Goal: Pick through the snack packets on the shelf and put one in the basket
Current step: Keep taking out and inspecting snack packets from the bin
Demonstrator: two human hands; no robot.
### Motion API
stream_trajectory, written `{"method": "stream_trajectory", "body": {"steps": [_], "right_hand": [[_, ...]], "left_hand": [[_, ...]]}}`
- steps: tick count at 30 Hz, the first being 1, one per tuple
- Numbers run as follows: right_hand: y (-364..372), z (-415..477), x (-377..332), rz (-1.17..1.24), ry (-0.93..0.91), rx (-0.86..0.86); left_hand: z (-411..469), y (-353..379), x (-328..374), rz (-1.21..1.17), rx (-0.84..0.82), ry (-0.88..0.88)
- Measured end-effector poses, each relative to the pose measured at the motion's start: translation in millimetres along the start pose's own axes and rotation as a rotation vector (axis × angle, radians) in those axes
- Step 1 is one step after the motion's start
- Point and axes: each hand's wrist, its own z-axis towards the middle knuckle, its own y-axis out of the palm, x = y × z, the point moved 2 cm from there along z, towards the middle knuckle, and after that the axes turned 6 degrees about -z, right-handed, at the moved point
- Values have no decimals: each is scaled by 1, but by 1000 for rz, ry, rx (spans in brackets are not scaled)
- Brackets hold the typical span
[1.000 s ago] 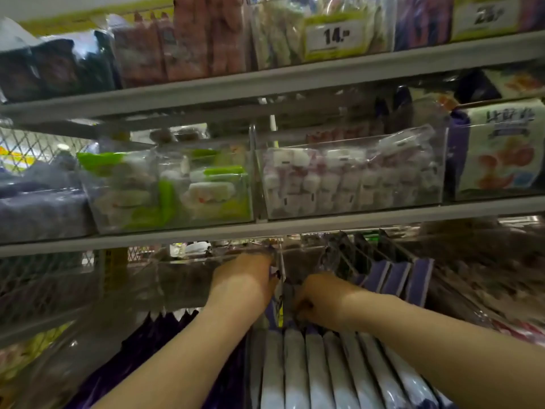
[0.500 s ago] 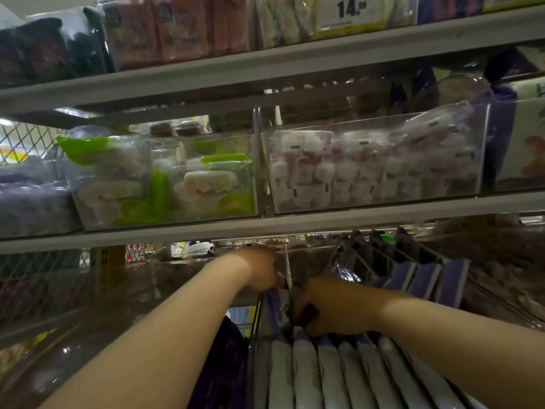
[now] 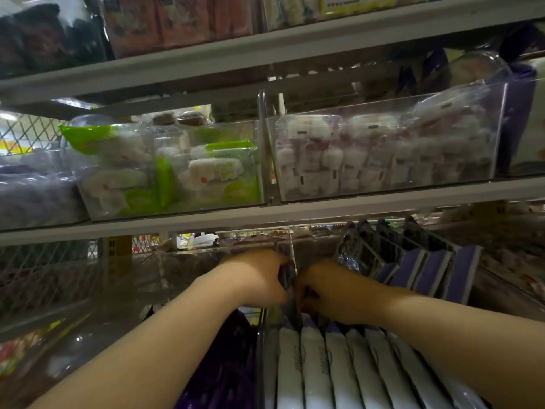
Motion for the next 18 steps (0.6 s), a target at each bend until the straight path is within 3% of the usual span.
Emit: {"method": "stream_trajectory", "body": {"steps": [5,11,14,18], "right_hand": [[-12,0,4,59,178,259],[-19,-16,-1,243,410,372],[-31,-35,-7,414,450,540],[-42,-72,-18,509,449,687]], "left_hand": [[15,3,4,309,-37,-35],[16,9,4,245,-175,-50],[5,7,8,74,-55,-27],[-27,7,9,-203,266,8]]}}
